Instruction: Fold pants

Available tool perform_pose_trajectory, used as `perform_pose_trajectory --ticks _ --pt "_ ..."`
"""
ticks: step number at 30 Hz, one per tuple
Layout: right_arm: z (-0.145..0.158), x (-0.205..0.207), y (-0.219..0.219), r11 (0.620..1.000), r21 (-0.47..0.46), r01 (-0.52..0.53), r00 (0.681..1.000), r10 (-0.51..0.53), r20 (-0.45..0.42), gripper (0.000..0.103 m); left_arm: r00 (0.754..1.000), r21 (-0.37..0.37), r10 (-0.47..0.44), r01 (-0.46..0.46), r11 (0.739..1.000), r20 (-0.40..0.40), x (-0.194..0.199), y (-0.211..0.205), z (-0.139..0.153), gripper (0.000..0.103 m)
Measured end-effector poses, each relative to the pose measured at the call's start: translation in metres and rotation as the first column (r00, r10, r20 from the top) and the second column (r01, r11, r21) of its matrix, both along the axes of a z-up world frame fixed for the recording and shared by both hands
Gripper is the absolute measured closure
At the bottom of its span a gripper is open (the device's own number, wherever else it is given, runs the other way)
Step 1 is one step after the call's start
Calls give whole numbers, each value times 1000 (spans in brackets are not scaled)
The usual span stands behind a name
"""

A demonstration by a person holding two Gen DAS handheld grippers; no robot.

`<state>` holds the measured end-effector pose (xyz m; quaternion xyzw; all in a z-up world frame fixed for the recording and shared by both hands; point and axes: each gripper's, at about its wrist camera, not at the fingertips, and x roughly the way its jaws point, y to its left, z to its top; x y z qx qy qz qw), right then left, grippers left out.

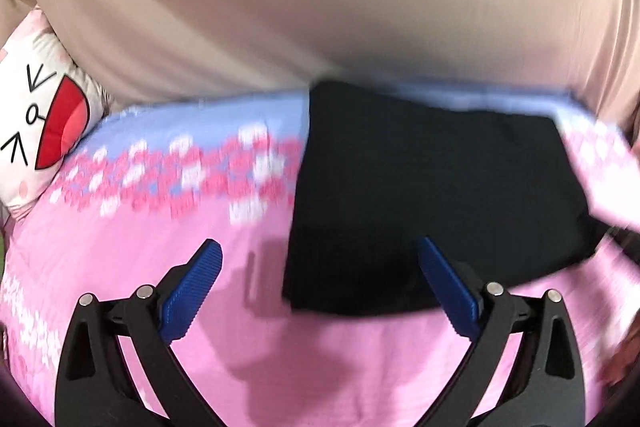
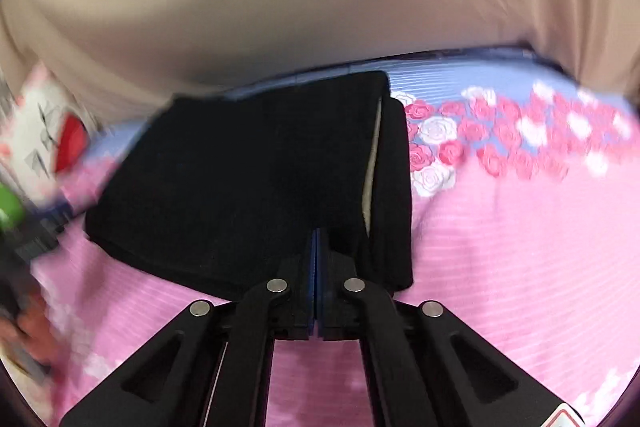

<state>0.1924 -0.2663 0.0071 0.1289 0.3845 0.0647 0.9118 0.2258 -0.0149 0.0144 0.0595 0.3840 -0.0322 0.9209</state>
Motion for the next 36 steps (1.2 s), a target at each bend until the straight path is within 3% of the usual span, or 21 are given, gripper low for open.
perform_pose_trajectory --ticks 1,2,4,7,10,15,16,17,23,36 --pt "4 -2 -6 999 28 28 999 -27 -17 103 1000 34 21 -20 999 -21 -3 0 -9 7" --pt "17 -14 -8 997 19 73 997 -73 -3 90 999 47 37 -36 998 -15 -11 1 -10 8" --pt "34 -39 -2 996 5 89 995 -89 42 84 999 24 28 -29 999 24 -37 8 -1 7" --pt "39 -87 6 992 -24 123 990 -120 73 59 996 19 30 -31 999 82 -75 14 10 6" --pt "22 -130 18 983 -70 168 984 -163 75 56 992 22 21 -24 999 123 -115 15 8 5" --pt "4 -155 28 974 -130 186 982 -182 42 50 995 -7 -5 6 1000 104 -143 13 -9 5" --pt "7 -160 29 971 -139 192 981 -185 61 41 997 -2 11 -11 1000 79 -142 13 -15 5" --pt "9 -161 32 965 -162 206 978 -196 75 39 997 7 21 -21 1000 78 -142 12 -16 5" --pt "9 -163 40 951 -224 212 977 -198 85 37 992 3 35 -36 999 118 -150 12 -13 5" --pt "7 -160 40 951 -231 208 978 -195 76 36 994 -72 61 -55 996 86 -144 28 -13 5"
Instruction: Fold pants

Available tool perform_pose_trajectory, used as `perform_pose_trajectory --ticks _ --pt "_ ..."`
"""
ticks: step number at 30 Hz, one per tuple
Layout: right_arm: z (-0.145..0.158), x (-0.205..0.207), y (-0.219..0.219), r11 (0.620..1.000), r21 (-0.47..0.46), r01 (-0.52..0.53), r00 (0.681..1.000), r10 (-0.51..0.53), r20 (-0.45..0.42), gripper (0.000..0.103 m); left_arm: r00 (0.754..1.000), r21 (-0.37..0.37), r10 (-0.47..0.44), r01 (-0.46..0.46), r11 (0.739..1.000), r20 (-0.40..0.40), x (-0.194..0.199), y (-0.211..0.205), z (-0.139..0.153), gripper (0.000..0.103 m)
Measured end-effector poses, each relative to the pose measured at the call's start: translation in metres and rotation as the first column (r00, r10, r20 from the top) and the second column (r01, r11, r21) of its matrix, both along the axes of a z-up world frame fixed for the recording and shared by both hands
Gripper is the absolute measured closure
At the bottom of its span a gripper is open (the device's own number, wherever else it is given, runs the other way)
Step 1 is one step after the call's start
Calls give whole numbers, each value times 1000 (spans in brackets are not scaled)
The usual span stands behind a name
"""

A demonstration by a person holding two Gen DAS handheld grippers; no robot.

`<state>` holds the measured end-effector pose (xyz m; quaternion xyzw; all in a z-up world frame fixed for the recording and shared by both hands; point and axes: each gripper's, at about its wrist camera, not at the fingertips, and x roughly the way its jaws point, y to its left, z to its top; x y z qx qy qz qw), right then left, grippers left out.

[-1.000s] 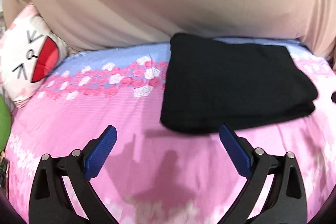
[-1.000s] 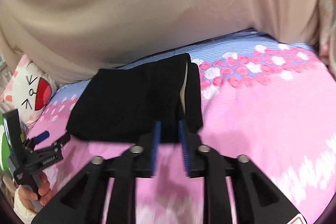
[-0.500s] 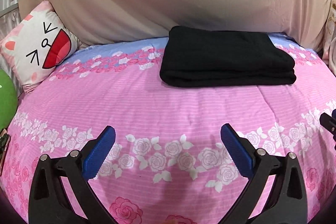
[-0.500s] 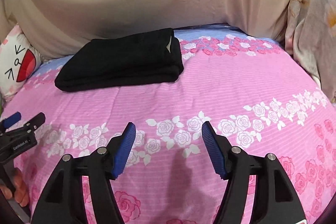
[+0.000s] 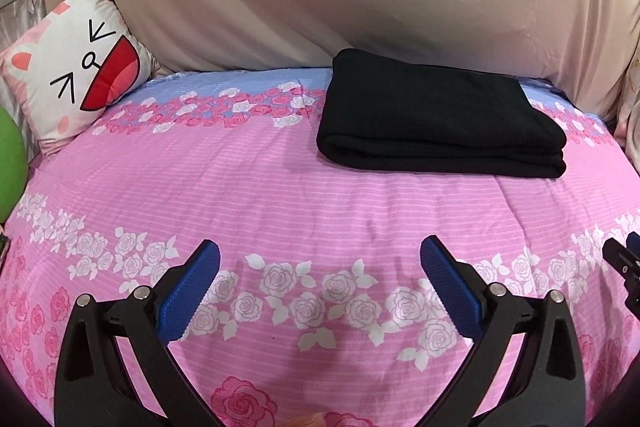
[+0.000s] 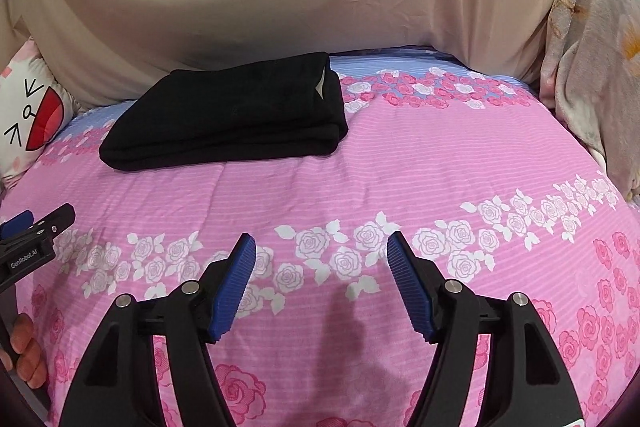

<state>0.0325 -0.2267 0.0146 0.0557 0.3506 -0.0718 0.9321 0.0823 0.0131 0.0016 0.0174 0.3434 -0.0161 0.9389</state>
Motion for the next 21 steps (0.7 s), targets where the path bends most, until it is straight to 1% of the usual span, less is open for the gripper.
perform_pose_trajectory --ticks 3,10,16,19,21 --pt "0 0 0 1000 -2 -1 1000 1 -1 36 1000 -3 -1 1 1000 -2 0 0 0 5" --pt "0 0 1 1000 -2 4 1000 -4 -1 36 1000 26 -10 10 1000 5 1 -4 -1 5" --pt "0 0 1 1000 -2 3 1000 -3 -2 36 1000 31 -29 28 999 12 0 -7 0 5" --pt "0 0 1 1000 -2 4 1000 -4 -2 36 997 27 -57 56 998 45 -4 -9 3 5" --pt "0 0 1 1000 -1 3 1000 -3 -2 36 995 42 -49 45 998 89 -10 -12 5 5"
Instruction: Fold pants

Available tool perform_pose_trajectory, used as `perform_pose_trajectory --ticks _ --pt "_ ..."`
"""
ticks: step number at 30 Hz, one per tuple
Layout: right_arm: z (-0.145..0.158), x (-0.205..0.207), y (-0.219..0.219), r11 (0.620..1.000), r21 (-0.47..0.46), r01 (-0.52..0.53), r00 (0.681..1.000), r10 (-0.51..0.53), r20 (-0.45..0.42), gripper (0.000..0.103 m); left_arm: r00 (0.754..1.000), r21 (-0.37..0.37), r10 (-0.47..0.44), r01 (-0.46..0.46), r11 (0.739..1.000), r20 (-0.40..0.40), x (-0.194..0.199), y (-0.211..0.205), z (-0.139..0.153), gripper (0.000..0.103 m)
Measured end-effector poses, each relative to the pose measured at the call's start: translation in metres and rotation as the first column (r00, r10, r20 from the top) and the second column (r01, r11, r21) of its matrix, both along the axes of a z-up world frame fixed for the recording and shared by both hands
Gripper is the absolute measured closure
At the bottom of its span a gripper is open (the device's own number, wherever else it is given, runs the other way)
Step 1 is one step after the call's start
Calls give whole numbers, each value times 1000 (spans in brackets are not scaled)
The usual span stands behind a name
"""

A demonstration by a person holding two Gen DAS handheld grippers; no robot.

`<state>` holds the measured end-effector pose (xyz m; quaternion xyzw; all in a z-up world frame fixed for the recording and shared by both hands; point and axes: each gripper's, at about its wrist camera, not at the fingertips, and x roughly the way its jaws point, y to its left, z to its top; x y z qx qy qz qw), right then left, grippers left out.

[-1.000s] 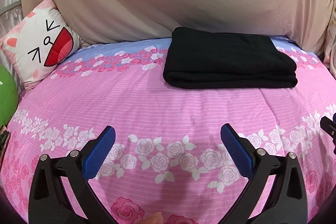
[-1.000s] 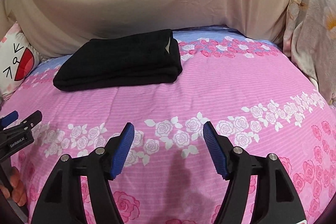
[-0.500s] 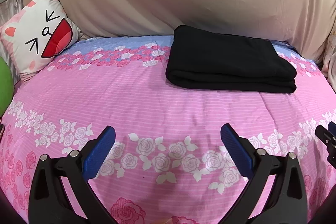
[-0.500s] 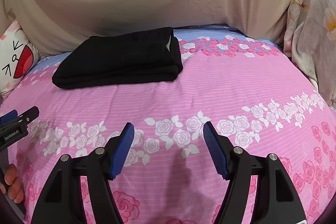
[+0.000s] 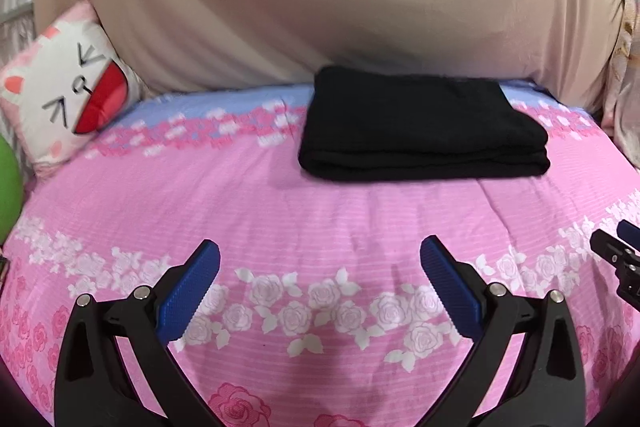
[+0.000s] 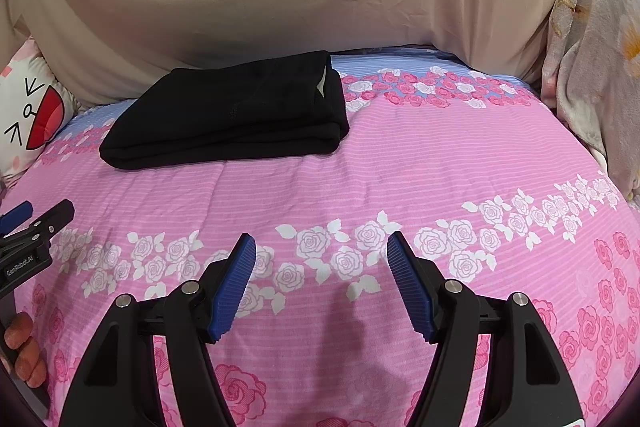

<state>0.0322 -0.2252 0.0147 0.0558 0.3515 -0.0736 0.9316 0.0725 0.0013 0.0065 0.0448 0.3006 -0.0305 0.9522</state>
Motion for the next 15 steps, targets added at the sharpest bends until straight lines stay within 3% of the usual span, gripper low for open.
perform_pose_trajectory --ticks 15 --pt "-1 1 -2 1000 2 -4 1000 4 -1 34 1000 46 -12 12 999 0 -3 -9 0 5"
